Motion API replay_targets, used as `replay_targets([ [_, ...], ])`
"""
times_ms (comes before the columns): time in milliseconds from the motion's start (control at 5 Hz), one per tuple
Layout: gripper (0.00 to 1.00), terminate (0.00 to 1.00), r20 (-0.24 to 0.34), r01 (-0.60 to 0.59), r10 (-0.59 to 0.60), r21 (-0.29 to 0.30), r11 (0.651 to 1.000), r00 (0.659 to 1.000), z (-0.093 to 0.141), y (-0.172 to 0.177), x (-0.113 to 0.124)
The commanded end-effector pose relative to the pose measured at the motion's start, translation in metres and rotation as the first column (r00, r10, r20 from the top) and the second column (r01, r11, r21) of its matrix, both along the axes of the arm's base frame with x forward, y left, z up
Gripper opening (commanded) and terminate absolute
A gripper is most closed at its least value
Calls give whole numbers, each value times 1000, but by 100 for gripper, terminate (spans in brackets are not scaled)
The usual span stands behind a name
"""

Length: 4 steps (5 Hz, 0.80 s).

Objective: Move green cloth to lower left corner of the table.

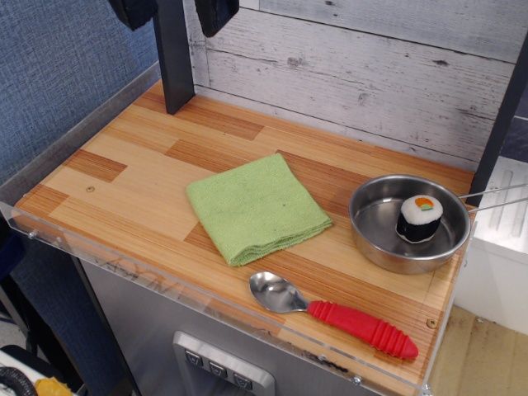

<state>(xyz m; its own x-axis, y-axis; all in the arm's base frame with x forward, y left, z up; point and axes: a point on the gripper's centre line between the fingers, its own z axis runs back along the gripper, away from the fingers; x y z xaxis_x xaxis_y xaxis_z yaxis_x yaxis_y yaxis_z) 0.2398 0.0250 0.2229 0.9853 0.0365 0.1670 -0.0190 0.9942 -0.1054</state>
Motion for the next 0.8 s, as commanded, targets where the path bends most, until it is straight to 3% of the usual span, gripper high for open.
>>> replay_targets([
  [0, 100, 0, 0, 0, 0, 0, 1000, 1000, 0, 0, 0],
  [200, 100, 0, 26, -123, 126, -75, 990, 992, 14, 38, 37],
  [400, 100, 0, 47, -183, 189, -106, 977, 981, 15, 67, 63],
  [600, 100, 0, 55, -197, 202, -92, 976, 978, 1, 82, 69],
])
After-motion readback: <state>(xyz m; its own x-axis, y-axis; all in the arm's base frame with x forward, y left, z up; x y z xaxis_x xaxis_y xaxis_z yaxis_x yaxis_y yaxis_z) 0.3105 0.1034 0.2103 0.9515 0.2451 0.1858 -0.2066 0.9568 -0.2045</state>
